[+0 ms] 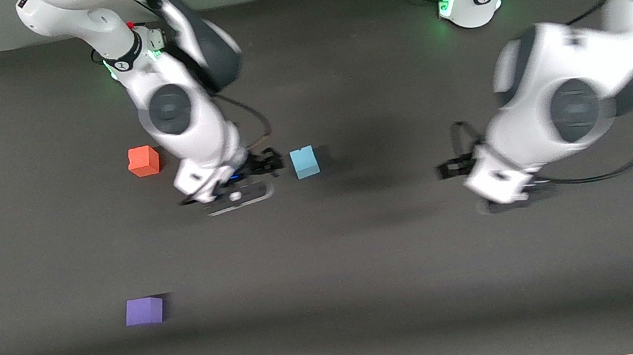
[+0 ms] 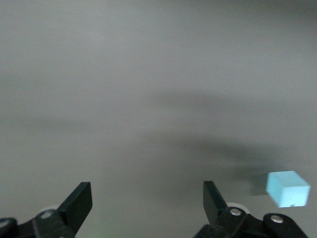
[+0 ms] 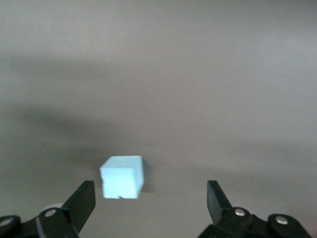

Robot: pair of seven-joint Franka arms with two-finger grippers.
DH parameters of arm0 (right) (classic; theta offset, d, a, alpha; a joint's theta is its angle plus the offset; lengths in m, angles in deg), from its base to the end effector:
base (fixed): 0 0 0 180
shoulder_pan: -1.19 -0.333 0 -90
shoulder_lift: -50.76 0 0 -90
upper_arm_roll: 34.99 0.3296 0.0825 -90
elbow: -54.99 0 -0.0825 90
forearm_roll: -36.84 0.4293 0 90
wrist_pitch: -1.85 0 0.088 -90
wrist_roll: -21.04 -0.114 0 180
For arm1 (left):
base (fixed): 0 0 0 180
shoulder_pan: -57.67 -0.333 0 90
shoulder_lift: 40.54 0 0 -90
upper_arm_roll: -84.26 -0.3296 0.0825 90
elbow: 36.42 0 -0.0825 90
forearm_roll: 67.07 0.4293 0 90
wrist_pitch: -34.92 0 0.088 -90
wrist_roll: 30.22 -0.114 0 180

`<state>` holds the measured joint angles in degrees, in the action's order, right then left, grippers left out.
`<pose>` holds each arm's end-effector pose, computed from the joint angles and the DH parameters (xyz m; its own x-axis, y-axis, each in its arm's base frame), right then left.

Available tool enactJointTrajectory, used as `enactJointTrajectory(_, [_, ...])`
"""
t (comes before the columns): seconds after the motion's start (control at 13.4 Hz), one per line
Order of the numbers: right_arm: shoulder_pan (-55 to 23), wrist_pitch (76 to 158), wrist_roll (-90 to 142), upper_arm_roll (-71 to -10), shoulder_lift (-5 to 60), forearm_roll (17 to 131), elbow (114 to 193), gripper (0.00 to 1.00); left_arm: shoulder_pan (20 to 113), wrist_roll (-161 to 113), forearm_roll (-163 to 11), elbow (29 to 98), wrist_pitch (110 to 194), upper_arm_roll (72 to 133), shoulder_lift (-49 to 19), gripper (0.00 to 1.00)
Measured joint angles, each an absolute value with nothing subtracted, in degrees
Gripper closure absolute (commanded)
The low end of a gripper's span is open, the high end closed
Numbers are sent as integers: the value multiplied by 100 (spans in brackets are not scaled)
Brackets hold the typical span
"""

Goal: Place blue block between orange and purple blocks
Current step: 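Set down the blue block while the right gripper reaches toward it, then grasp the blue block with the right gripper while the left gripper retracts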

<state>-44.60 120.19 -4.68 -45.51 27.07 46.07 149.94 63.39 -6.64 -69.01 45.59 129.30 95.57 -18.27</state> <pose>0.5683 0.4290 0.3582 0.9939 0.1062 -0.0287 0.1043 -0.9926 -0.0622 0.6775 -0.1910 0.4582 0.9734 0.1220 -0.1940 0.1306 -0.9909 0.0321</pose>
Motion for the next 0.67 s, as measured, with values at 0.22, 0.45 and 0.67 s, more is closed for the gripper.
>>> enactJointTrajectory(0.22, [-5190, 12655, -949, -4572, 2011, 4594, 15021, 0, 5485, -1715, -6900, 4660, 12500, 9546, -2185, 0])
enactJointTrajectory(0.45, [-5475, 13639, -1011, -4589, 1756, 4593, 15509, 0, 4904, -2404, -6900, 5030, 12437, 9544, -2702, 0])
enactJointTrajectory(0.67, [-5490, 14224, -1008, -4612, 1736, 4583, 16068, 0, 4818, -2477, -6897, 5344, 12428, 9553, -3233, 0])
